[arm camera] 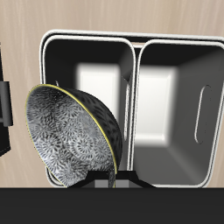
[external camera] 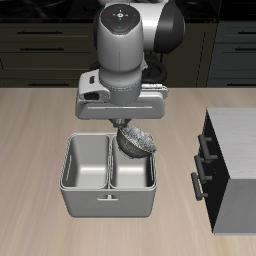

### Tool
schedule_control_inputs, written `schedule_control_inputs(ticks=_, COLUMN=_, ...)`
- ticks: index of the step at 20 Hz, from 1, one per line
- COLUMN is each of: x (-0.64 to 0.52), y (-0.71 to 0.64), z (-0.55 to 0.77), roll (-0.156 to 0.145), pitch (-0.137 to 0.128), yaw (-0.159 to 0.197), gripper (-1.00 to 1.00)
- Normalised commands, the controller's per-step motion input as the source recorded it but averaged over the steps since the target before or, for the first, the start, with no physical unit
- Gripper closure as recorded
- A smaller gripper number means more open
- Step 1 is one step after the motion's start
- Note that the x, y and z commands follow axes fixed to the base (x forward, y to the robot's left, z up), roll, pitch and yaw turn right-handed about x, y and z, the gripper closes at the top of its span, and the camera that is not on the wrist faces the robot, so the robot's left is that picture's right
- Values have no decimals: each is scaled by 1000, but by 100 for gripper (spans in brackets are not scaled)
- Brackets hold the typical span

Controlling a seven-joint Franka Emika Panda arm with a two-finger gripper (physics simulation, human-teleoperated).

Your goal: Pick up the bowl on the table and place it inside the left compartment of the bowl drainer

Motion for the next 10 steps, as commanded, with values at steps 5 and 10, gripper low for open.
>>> schedule_control_inputs(ticks=5, x=58, y=-76, z=-169, roll=-4, pitch=24, yaw=2, gripper=100)
schedule_control_inputs(ticks=10, x=-12, y=-74, z=-150, roll=-24, pitch=26, yaw=14, gripper=100)
